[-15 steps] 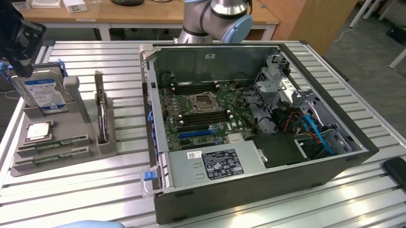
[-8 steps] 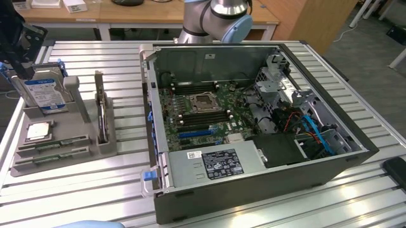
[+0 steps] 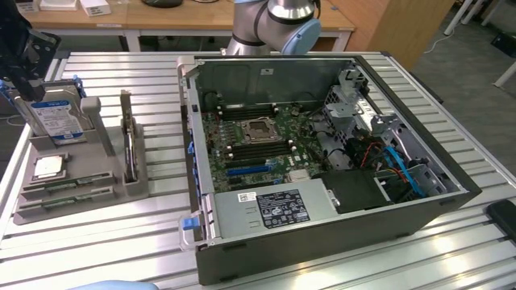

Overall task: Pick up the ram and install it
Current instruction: 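Reach for the ram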

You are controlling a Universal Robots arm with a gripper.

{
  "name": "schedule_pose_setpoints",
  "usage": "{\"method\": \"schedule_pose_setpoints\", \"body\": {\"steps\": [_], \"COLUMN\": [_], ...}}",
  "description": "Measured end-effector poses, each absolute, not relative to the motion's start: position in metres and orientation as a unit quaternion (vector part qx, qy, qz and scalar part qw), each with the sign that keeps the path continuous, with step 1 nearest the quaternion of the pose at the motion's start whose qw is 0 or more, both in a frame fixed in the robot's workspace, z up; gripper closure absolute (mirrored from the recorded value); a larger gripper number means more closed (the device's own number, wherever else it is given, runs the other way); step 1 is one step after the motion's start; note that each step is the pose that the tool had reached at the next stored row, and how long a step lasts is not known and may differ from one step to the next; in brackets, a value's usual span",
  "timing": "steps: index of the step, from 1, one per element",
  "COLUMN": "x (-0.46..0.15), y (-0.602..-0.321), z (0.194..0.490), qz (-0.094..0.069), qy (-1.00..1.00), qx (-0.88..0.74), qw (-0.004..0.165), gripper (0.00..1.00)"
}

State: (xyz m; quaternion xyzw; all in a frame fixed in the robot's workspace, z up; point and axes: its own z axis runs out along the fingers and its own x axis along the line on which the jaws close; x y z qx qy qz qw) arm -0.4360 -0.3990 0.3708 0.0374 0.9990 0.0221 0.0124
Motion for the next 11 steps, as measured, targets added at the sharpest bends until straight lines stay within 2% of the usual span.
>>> {"method": "schedule_pose_setpoints", "body": {"steps": [11], "x": [-0.4360], "y": [-0.3990], "z": [0.3707], "qz": [0.022], "qy": [0.999], "qx": [0.037], "qw": [0.012], "gripper": [0.82]}}
